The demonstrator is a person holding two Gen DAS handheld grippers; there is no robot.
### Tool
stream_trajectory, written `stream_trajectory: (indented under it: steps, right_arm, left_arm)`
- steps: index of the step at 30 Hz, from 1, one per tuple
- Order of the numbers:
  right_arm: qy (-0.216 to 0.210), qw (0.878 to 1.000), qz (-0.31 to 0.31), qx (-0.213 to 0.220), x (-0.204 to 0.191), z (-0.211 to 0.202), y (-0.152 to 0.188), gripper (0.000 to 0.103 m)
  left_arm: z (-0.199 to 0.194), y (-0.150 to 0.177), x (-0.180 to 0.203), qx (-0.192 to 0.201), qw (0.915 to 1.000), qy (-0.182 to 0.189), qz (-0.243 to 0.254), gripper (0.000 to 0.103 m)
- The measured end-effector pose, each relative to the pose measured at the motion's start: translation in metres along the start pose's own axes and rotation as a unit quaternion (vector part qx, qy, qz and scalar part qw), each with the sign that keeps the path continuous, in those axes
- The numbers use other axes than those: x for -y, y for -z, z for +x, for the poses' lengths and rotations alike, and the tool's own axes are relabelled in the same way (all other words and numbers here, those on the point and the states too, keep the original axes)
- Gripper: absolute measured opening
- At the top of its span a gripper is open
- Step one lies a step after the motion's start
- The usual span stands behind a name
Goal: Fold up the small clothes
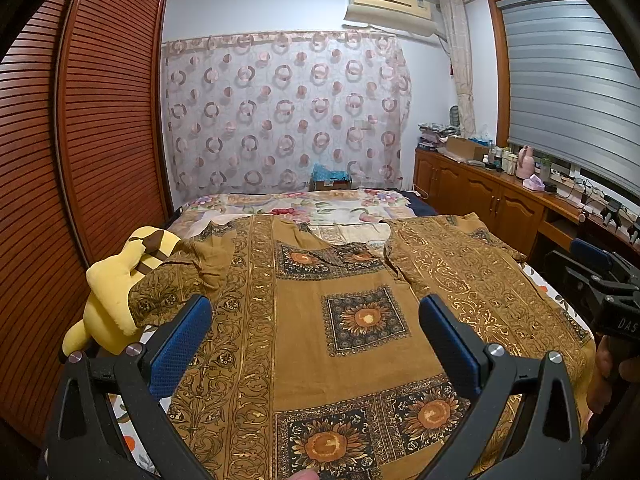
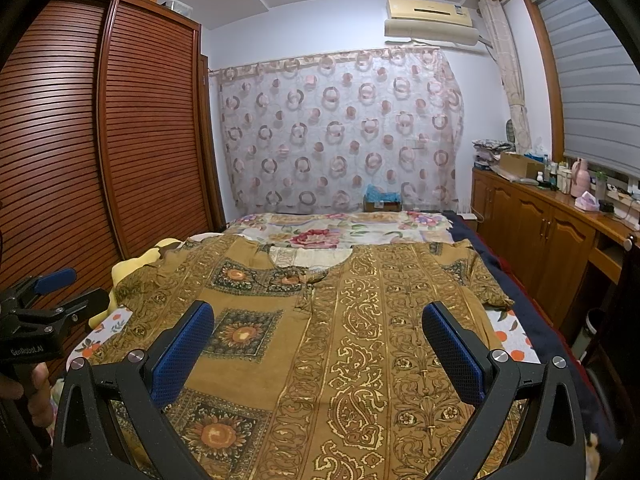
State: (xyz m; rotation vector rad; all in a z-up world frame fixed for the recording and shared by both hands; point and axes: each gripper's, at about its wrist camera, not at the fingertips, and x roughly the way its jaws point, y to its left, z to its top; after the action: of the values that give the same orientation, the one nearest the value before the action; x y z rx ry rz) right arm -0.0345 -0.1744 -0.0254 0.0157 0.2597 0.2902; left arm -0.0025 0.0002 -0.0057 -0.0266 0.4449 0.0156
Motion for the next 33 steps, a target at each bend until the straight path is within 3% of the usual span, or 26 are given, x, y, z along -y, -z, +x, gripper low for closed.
stream_trajectory:
  steps: [33]
  right_arm:
    - [0.000, 1.000, 0.002, -0.003, -0.0001, 0.0011, 0.0003, 0.103]
  left_arm:
    - [-0.0017, 0.0017, 0.0019, 0.003, 1.0000, -0.001, 0.003, 0.103]
